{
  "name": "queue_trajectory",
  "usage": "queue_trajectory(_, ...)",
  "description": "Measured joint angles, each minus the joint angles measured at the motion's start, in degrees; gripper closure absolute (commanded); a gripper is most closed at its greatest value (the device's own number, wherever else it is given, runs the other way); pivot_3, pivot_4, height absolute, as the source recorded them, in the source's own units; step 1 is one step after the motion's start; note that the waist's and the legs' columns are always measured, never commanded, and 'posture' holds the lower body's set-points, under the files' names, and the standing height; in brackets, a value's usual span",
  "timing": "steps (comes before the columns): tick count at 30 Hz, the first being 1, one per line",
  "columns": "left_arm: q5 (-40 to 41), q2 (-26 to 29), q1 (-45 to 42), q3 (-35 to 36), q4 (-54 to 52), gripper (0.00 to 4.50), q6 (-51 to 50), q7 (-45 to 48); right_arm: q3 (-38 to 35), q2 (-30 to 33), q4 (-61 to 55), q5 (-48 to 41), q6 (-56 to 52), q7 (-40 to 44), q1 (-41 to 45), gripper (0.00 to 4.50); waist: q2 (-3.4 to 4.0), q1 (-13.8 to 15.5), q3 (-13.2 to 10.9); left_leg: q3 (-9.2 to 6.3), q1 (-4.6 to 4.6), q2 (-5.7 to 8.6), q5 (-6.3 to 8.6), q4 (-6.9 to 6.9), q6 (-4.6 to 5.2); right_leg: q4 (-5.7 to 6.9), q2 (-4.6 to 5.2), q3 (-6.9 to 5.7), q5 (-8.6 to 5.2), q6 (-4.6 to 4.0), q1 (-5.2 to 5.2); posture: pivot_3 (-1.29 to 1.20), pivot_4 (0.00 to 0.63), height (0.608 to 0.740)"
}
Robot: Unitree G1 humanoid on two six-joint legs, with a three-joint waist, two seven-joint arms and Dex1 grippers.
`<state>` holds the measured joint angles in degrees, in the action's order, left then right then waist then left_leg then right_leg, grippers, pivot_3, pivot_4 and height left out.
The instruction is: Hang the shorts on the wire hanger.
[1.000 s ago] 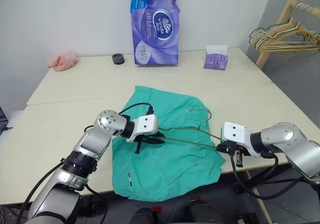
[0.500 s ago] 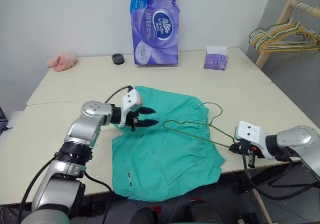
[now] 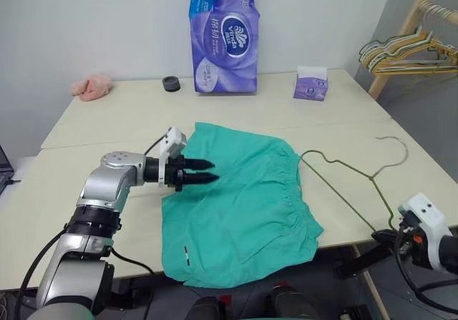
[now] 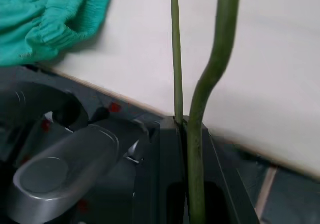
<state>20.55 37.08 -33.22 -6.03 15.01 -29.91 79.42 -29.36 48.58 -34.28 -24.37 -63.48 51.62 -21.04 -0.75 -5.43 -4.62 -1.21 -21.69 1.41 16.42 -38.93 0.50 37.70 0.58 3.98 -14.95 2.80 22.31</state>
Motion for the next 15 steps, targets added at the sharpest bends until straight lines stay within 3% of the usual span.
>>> queue_trajectory(6, -0.2, -0.9, -0.5, -1.2, -1.1, 2.08, 0.4, 0.3, 1.5, -2.7, -0.2, -1.7, -2.2, -3.9, 0.5, 4.5, 0.02, -1.0, 0.0, 0.08, 0.04, -0.01, 0.0, 0.01, 0.0, -0.02, -0.06, 0.07, -0.02, 0.02, -0.02, -0.23, 0.074, 0.74)
queue_trajectory(15, -1.6, -1.6, -0.7, -3.2, -1.0, 2.08, 3.7, 1.0, 8.7, 0.9, 4.4, -4.0, -3.8, -4.3, 6.9, 4.5, 0.0, -1.2, 0.0, 0.07, 0.02, -0.01, 0.01, 0.04, 0.01, -0.06, -0.08, 0.07, -0.03, 0.03, -0.01, -0.21, 0.074, 0.74)
